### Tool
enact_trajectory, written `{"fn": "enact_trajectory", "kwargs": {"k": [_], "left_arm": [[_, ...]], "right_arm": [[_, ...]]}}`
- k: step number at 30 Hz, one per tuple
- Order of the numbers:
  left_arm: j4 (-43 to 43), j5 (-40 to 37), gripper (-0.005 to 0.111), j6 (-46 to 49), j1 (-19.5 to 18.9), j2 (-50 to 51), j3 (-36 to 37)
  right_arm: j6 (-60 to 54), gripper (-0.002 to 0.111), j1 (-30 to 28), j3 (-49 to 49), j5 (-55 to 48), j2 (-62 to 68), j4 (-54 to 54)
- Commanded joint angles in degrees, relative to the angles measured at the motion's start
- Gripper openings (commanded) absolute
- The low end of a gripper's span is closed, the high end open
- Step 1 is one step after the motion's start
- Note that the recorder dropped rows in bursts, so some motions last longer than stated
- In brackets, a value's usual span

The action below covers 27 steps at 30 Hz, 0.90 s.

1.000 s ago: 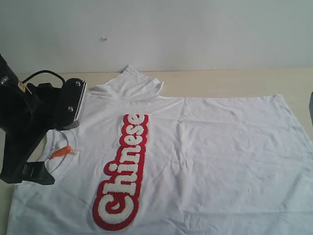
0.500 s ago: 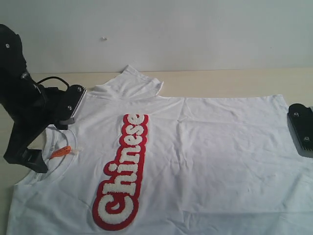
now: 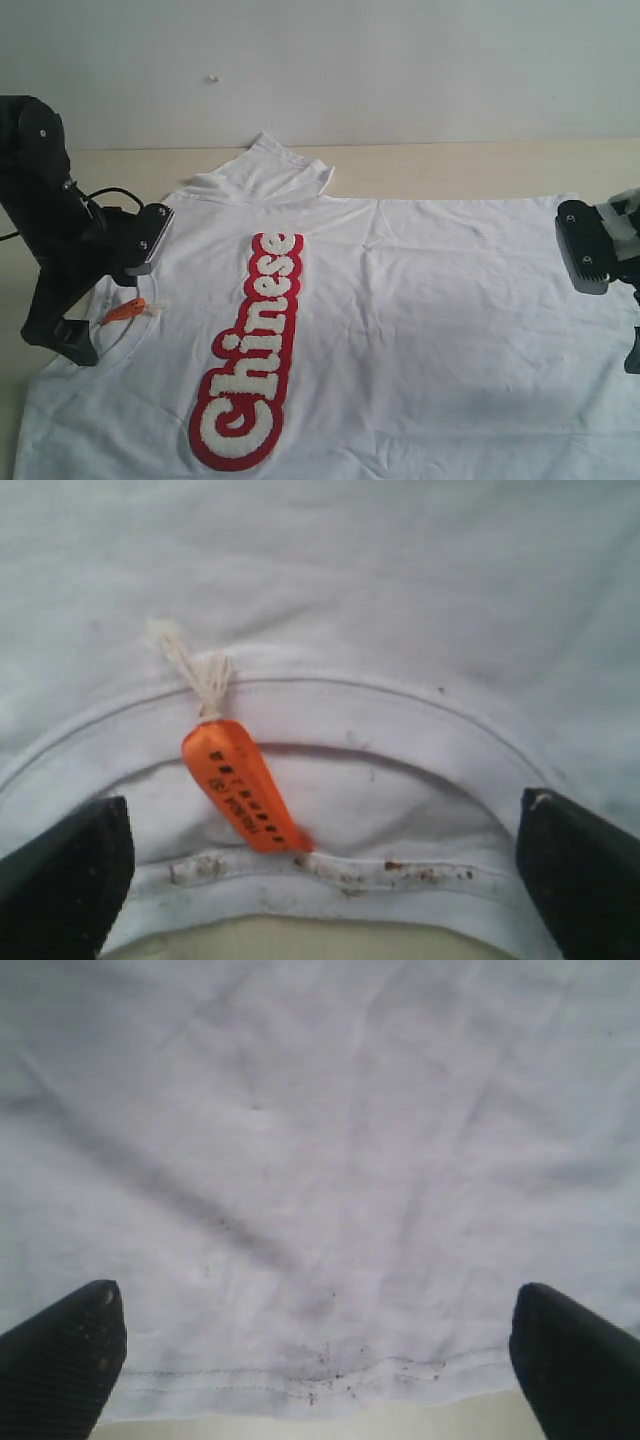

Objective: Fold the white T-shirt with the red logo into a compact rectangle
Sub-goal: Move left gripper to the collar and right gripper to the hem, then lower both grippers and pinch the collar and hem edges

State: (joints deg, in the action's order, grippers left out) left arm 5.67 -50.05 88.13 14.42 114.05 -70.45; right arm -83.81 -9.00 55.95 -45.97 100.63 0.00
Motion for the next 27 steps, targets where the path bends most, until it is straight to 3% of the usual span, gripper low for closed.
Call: {"fn": "enact_trajectory", "kwargs": {"k": [1,11,27], "left_arm": [[0.68,2.17,0.105,2.19,-0.13,0.78,-0.33],[5.17,-3.85,0.103,2.08,-0.68,6.71,-7.51],[3.43,-6.61,0.103,1.40,-0.68,8.55,-7.44]], "right_arm": [[-0.53,0.102,-0.34,0.42,1.33,1.51,0.00],[-0.53,0.102,-0.34,0.42,3.42,2.22,-1.20],[0.52,0.101,-0.34,0.42,7.16,11.76,-4.09]]}}
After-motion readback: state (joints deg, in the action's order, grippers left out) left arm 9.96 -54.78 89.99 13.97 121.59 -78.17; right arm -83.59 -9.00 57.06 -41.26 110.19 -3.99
